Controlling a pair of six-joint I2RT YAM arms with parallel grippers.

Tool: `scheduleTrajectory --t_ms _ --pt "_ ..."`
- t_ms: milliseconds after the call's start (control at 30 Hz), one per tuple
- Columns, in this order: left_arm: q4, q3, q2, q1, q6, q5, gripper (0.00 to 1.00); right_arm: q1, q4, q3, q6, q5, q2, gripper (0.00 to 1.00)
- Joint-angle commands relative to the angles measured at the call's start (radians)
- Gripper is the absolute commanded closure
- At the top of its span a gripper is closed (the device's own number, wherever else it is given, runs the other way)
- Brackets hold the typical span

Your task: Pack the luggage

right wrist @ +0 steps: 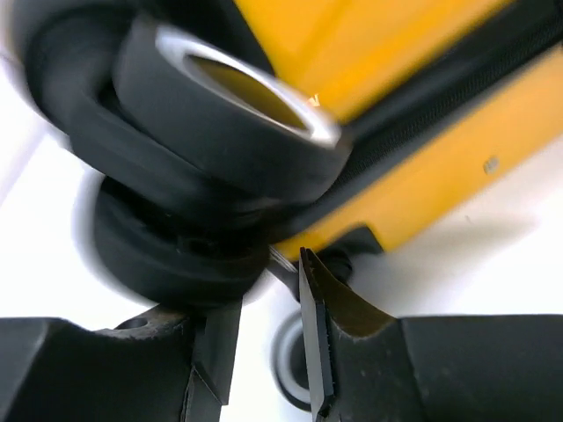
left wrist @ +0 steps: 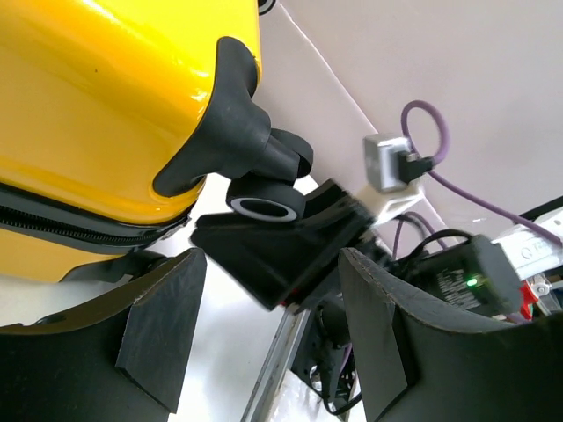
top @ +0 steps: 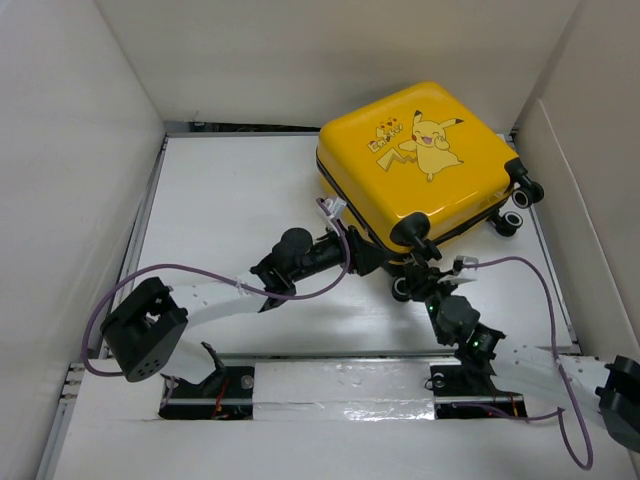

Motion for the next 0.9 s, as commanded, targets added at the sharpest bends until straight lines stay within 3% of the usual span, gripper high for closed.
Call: scheduleTrajectory --t_ms 0,233,533,667,867 --pt "0.051 0.049 -0.004 -0.004 0.005 0.017 0.41 0.004 0.045 -0.004 0.026 0.014 0.102 0.63" --pt "0.052 0.052 0.010 -0.004 0.005 0.022 0.41 -0.006 0.304 0.007 -0.078 0.012 0.277 0.59" --pt "0.057 0.063 0.036 -0.004 0.005 0.024 0.41 -0.006 0.390 0.021 -0.180 0.008 0.276 0.55" --pt "0.052 0.078 0.055 -0.013 0.011 0.024 0.41 -0.006 0.470 0.013 -0.184 0.001 0.328 0.60" --pt "0.031 0.116 0.075 -0.031 0.021 0.013 0.41 -0.006 0.620 0.031 -0.206 -0.012 0.451 0.77"
